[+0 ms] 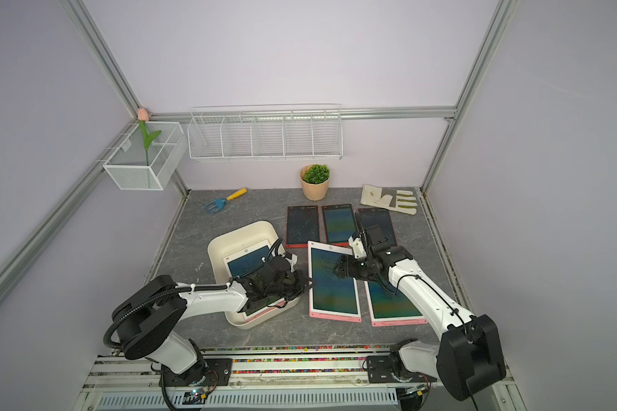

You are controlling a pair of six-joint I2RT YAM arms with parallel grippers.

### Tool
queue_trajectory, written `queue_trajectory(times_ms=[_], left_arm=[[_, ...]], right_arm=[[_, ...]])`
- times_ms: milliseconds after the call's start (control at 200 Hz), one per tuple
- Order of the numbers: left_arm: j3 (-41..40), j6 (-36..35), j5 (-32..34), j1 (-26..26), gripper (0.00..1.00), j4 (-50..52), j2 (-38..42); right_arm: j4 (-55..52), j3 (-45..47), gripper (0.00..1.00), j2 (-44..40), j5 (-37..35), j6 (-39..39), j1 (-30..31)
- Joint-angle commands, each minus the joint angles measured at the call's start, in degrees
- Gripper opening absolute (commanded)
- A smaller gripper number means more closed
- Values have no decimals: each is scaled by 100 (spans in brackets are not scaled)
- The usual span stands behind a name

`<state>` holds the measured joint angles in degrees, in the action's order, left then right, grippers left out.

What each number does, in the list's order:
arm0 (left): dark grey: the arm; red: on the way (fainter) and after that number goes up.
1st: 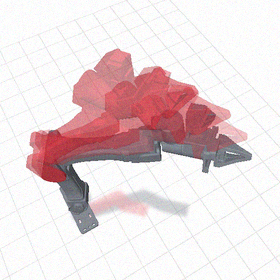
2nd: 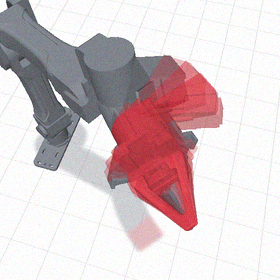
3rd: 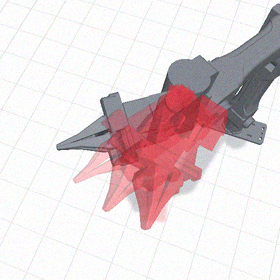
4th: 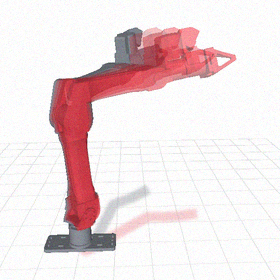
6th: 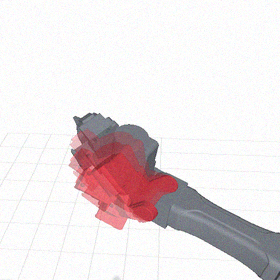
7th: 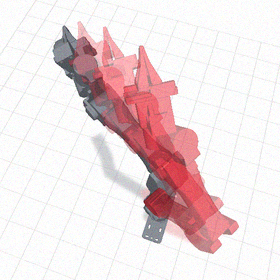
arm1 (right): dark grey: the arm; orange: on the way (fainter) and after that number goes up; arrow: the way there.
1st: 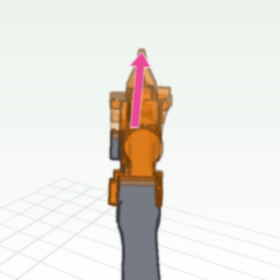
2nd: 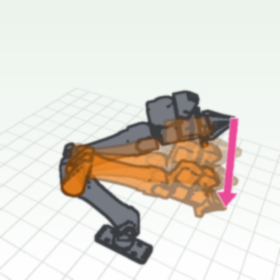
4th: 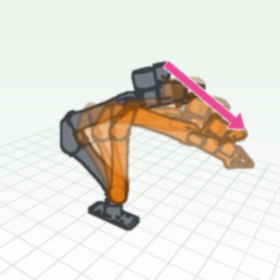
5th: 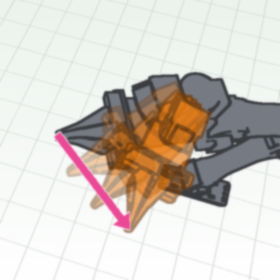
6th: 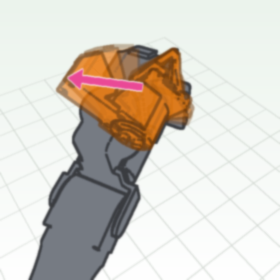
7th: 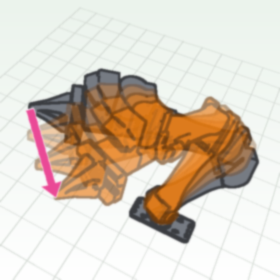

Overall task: Take out the writing tablet from the storage box
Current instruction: Place the writing tablet at the center of the board.

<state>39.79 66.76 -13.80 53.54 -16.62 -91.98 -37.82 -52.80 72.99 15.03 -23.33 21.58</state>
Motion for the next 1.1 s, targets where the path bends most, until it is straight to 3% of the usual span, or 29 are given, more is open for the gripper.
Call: queue_trajectory(times_ms=[0,220,480,795,1095], left_arm=[[-113,-139,45,58,0,1203,-167],[69,-345,118,87,0,1761,-112],[189,-338,61,258,0,1820,-398],[-14,-216,270,335,0,1880,-179],[11,-216,403,342,16,2083,-93]], right_arm=[[-45,-127,90,217,-423,2,11],[197,-141,91,604,-496,3,-84],[379,-155,91,1005,-437,13,-230],[539,-23,92,1168,-354,70,-378],[735,41,92,1323,-144,65,-410]])
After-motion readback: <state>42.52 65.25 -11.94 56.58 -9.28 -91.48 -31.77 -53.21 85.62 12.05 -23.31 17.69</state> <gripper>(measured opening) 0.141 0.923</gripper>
